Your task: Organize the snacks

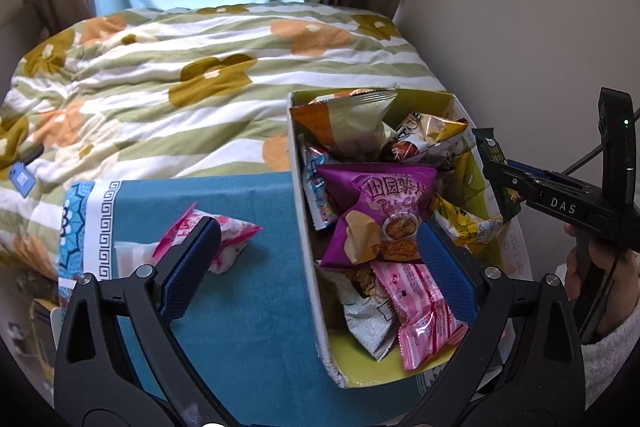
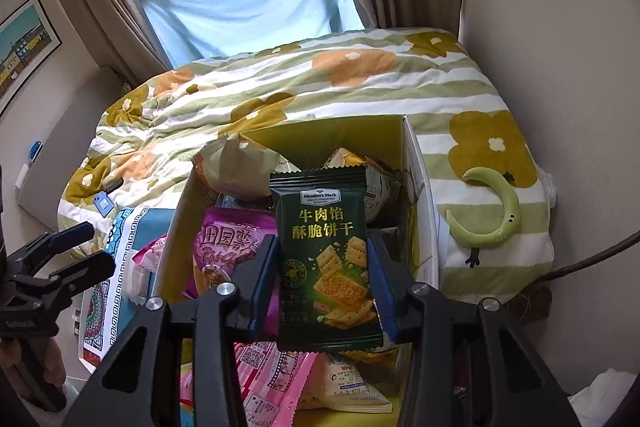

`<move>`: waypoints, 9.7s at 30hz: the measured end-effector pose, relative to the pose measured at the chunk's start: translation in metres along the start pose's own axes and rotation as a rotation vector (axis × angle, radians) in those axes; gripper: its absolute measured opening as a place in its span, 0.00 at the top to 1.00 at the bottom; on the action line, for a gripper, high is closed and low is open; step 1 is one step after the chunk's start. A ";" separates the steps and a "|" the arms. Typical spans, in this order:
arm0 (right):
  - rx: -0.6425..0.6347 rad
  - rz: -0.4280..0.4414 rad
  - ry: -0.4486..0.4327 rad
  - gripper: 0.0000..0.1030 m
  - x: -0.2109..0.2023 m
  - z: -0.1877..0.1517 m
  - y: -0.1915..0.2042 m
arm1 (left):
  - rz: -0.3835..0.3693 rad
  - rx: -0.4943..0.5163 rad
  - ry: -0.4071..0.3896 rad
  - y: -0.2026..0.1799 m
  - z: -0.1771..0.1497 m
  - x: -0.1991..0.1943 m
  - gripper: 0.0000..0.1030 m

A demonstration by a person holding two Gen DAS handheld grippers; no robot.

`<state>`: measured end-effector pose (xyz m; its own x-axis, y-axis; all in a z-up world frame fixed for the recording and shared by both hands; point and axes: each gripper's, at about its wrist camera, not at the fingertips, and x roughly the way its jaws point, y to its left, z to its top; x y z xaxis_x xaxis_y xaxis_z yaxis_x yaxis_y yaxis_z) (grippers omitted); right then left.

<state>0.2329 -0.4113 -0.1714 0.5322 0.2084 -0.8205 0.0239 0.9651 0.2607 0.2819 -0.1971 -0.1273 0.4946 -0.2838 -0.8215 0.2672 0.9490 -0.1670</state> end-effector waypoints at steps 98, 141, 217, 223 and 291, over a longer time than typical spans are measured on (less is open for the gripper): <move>0.091 -0.072 0.351 0.00 0.236 -0.062 0.270 | 0.089 -0.044 0.253 0.228 -0.086 0.144 0.38; 0.056 -0.062 -0.104 0.46 -0.004 -0.085 0.284 | -0.083 0.094 -0.027 0.175 -0.055 -0.073 0.40; -0.034 -0.142 -0.263 0.00 -0.168 -0.121 0.108 | 0.159 -0.008 -0.251 0.004 -0.142 -0.198 0.01; -0.077 -0.161 -0.344 0.00 -0.212 -0.159 0.147 | 0.211 0.015 -0.372 0.010 -0.165 -0.255 0.01; -0.094 -0.206 -0.375 0.00 -0.215 -0.199 0.186 | 0.224 0.010 -0.421 0.009 -0.187 -0.264 0.01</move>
<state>-0.0457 -0.2454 -0.0481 0.7952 -0.0448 -0.6047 0.0936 0.9944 0.0495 -0.0013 -0.0881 -0.0137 0.8327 -0.1051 -0.5437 0.1226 0.9924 -0.0040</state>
